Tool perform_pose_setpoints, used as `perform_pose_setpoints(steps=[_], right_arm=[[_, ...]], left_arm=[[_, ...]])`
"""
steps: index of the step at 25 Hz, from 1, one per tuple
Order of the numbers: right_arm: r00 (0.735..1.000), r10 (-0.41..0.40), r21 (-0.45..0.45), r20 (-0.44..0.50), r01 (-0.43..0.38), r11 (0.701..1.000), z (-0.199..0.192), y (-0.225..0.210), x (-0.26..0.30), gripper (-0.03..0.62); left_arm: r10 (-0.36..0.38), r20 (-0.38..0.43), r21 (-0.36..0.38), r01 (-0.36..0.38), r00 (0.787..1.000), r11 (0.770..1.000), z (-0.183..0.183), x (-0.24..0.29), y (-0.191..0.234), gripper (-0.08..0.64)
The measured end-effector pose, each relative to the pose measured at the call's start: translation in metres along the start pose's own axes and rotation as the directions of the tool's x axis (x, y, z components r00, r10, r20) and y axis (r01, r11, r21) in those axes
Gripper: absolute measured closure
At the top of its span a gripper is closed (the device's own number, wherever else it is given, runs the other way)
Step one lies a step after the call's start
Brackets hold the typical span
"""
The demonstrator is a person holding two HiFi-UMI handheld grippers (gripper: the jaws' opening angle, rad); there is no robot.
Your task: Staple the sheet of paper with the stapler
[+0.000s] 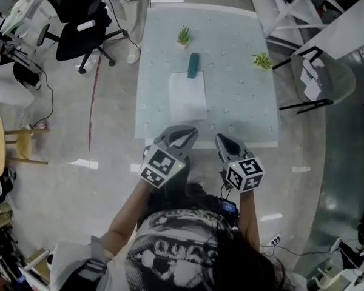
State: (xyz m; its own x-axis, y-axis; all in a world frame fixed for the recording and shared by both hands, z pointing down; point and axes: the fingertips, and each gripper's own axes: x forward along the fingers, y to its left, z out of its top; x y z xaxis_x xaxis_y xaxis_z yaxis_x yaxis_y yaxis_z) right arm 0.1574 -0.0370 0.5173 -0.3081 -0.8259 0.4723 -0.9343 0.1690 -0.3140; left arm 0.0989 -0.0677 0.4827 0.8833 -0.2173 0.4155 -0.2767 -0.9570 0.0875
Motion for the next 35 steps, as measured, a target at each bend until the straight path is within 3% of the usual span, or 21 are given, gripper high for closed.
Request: perform_pose_setpoints(steps=[9,19,27,35], right_arm=[[0.994,0.044,-0.016,0.101,-0.042,0.999,-0.027,0.033,-0.088,0.591],[0.978,0.083,-0.084,0.193,-0.068,0.994,-0.044,0.069,-0.144,0.592],[0.966,0.115,-0.121,0.231,-0.089,0.989,-0.058,0.089,-0.178,0.594],[0.966,0.127,-0.143,0.225,-0.097,0.985,-0.052,0.090,-0.181,0.594]], left_arm=[[0.031,0.044,0.013,-0.032,0.999,0.999,0.003,-0.029,-0.099,0.548],[0.062,0.040,0.025,-0.063,0.997,0.998,-0.018,-0.070,-0.171,0.548],[0.055,0.044,0.073,-0.058,0.997,0.996,-0.024,-0.083,-0.215,0.548],[0.058,0.055,0.074,-0.062,0.997,0.995,-0.017,-0.082,-0.218,0.548]])
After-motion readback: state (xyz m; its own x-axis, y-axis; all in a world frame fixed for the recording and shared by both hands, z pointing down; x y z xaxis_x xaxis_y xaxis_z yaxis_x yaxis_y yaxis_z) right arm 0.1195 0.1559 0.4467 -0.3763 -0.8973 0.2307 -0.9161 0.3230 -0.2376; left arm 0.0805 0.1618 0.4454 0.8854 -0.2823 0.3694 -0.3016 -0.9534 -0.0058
